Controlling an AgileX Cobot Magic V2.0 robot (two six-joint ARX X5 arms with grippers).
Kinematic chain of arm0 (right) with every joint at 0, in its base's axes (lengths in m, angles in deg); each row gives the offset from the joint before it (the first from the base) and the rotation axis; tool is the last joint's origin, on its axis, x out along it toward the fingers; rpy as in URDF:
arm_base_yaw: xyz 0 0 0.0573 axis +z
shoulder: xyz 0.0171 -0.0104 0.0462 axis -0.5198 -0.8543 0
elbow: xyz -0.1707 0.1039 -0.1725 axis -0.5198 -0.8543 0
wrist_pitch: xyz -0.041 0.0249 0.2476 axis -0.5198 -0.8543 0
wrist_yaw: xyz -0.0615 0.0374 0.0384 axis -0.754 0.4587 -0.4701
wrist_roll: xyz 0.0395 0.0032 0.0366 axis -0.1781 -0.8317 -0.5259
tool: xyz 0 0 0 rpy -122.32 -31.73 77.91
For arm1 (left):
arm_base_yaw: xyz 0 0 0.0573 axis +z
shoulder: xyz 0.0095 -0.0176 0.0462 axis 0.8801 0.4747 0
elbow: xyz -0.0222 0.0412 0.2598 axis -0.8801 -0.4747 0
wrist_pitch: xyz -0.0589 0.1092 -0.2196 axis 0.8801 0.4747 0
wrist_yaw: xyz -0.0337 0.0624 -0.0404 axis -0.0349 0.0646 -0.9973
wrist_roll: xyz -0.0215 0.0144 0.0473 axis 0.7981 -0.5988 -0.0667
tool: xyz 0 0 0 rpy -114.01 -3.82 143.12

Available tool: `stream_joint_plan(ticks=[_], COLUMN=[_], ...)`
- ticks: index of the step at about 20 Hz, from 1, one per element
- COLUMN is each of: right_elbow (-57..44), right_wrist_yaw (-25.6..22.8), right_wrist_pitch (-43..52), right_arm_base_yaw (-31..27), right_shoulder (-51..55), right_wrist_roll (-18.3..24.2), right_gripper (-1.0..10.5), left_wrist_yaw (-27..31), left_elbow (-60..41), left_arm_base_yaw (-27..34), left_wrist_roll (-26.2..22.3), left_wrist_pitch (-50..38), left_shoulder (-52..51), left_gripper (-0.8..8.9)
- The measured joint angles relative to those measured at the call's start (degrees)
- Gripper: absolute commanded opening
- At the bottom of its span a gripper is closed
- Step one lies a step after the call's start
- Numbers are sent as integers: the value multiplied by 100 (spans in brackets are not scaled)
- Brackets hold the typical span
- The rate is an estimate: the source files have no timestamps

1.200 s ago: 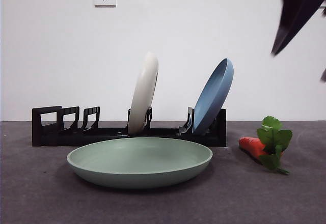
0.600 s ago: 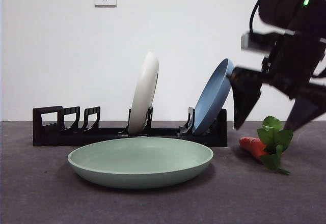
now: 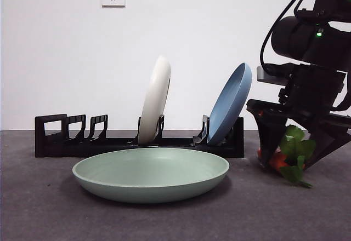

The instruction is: Take the green plate from the plate rack,put the plate on the table,take the carrot from the table,put the carrot in the plate

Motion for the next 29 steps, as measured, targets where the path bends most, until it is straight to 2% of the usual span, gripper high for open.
stream_joint_plan(ticks=[4, 5, 10, 13, 18, 21, 24, 29], right_elbow=[0, 0, 9, 9, 9, 11, 11, 11], right_wrist_yaw=[33, 42, 48, 44, 48, 46, 33, 33], right_wrist_pitch=[9, 4, -474, -918, -1241, -1012, -269, 892], right_arm_base_yaw=[0, 0, 0, 127, 992, 1749, 2356, 2658], right_shoulder=[0, 0, 160, 907, 2319, 2315, 1871, 774], right_wrist_roll=[-24, -24, -39, -79, -302, -560, -756, -962], right_gripper=[-3, -17, -17, -17, -17, -17, -17, -17], left_wrist_yaw=[0, 0, 0, 0, 0, 2, 2, 0], left_elbow=[0, 0, 0, 0, 0, 0, 0, 0], left_arm_base_yaw=[0, 0, 0, 0, 0, 0, 0, 0], left_wrist_roll=[2, 2, 2, 2, 2, 2, 2, 2], left_wrist_pitch=[149, 149, 352, 391, 391, 391, 391, 391], left_shoulder=[0, 0, 0, 0, 0, 0, 0, 0], left_gripper=[314, 314, 314, 314, 314, 314, 314, 314])
